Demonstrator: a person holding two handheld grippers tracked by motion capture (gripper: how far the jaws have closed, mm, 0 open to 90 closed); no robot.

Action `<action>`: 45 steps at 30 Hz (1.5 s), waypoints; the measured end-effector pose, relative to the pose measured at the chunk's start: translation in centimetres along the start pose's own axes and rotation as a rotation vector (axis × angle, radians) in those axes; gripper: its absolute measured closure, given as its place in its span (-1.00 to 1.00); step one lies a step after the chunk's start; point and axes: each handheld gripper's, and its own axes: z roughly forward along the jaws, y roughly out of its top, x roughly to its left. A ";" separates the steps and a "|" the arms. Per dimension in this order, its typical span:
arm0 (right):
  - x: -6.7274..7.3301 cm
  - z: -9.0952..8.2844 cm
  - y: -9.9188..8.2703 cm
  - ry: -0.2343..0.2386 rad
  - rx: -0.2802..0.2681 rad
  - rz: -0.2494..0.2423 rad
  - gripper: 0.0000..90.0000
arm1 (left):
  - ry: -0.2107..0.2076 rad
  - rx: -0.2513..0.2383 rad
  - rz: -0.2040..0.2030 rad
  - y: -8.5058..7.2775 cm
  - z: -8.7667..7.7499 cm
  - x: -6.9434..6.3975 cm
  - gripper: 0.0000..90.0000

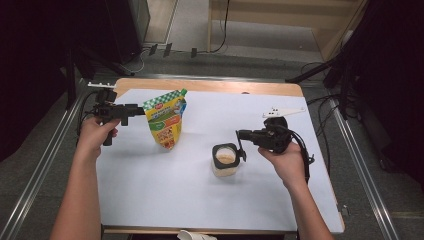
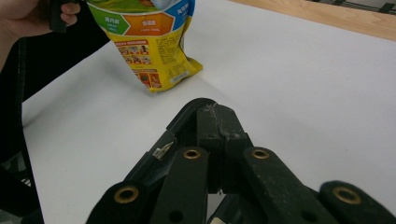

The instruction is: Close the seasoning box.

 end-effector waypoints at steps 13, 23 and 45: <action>1.5 1.7 -0.1 0.031 0.018 -0.024 1.00 | -0.018 0.031 0.012 -0.1 0.6 -0.2 -0.33; 2.5 3.8 -0.9 0.050 0.055 -0.057 1.00 | -0.011 0.047 0.016 -0.2 0.8 -0.2 -0.34; 2.4 5.2 -1.8 0.057 0.093 -0.089 0.71 | -0.011 0.052 0.014 -0.3 0.9 -0.1 -0.35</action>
